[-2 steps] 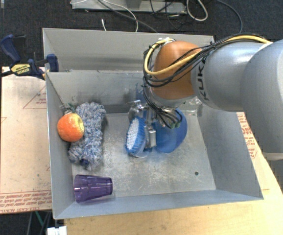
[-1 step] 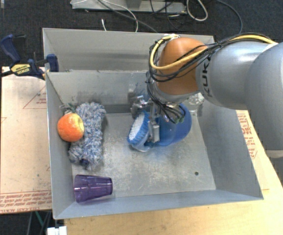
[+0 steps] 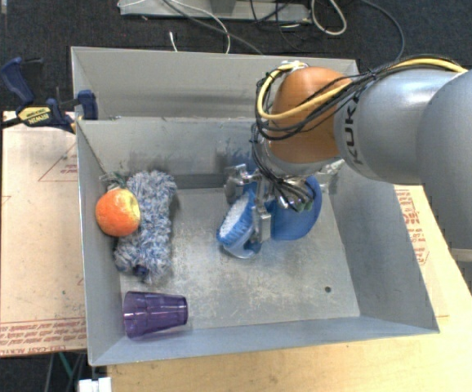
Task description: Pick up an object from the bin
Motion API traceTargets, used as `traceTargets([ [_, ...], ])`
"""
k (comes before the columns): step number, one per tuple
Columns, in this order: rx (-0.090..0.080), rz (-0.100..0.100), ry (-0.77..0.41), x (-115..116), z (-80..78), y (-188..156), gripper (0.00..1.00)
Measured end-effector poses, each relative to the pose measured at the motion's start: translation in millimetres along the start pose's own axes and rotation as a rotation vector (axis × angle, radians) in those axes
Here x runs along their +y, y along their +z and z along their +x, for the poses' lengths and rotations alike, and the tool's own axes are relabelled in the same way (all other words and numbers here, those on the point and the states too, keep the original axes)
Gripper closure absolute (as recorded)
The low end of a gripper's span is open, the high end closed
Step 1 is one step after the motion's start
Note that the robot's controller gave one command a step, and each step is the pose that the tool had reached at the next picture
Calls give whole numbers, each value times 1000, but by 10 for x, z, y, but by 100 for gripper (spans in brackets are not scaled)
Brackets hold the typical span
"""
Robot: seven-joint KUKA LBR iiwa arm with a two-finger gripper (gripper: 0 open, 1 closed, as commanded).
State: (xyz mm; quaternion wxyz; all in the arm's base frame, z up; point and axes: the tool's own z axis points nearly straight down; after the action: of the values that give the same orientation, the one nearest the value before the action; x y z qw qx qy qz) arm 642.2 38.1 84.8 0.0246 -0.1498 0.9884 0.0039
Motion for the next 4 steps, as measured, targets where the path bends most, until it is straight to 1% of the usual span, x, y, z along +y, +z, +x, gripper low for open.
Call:
traceTargets([
  [1,-10,1,-15,33,-50,74,0],
  [2,-7,-1,26,-31,247,-7,0],
  [3,-24,4,4,39,53,68,0],
  [4,-25,-2,50,-69,165,53,0],
])
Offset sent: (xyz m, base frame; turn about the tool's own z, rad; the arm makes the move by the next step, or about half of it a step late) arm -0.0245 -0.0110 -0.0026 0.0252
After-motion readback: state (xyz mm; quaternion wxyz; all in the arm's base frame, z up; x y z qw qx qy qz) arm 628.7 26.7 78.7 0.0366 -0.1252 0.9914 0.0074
